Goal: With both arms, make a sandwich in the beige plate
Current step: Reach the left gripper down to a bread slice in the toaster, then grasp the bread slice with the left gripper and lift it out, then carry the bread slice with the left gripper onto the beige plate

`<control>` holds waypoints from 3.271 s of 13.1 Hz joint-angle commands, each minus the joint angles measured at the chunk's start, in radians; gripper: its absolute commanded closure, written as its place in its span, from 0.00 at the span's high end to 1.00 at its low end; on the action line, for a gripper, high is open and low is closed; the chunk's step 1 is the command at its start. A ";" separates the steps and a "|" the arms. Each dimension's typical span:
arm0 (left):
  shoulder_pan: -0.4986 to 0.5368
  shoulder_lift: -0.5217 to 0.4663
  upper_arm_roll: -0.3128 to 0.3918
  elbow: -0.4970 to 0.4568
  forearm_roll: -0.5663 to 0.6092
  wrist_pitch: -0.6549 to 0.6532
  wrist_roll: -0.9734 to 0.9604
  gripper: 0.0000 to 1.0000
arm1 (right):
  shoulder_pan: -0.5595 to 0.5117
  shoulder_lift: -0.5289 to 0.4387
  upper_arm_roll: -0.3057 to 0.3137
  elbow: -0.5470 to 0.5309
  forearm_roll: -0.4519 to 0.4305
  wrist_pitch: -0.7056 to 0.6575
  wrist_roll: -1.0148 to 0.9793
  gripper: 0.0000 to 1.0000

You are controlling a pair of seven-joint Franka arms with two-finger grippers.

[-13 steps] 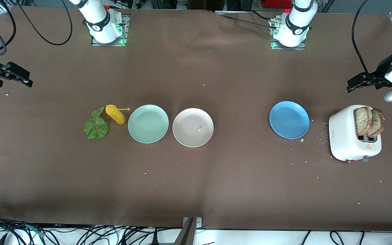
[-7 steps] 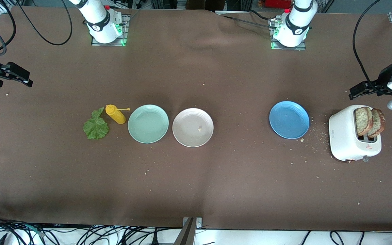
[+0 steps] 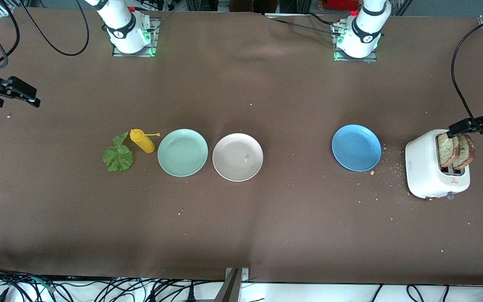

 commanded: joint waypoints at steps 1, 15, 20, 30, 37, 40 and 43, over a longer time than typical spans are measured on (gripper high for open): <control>0.008 0.041 -0.010 0.000 0.019 0.039 0.017 1.00 | 0.000 0.009 -0.001 0.025 0.010 -0.018 0.005 1.00; 0.062 0.200 -0.011 0.005 0.016 0.102 0.060 0.35 | 0.000 0.009 -0.002 0.025 0.010 -0.019 0.000 1.00; 0.065 0.216 -0.005 0.012 0.025 0.067 0.134 0.00 | 0.000 0.009 -0.002 0.025 0.012 -0.019 -0.001 1.00; 0.054 0.182 -0.025 0.253 -0.010 -0.257 0.134 0.00 | 0.000 0.009 -0.004 0.025 0.012 -0.019 -0.003 1.00; 0.030 0.280 -0.196 0.278 -0.482 -0.349 0.180 0.00 | 0.000 0.009 -0.004 0.025 0.012 -0.019 -0.003 1.00; -0.062 0.358 -0.244 0.281 -0.611 -0.339 0.160 0.00 | 0.000 0.009 -0.004 0.025 0.012 -0.019 -0.003 1.00; -0.147 0.473 -0.244 0.304 -0.748 -0.288 0.077 0.00 | 0.000 0.009 -0.004 0.025 0.012 -0.019 -0.003 1.00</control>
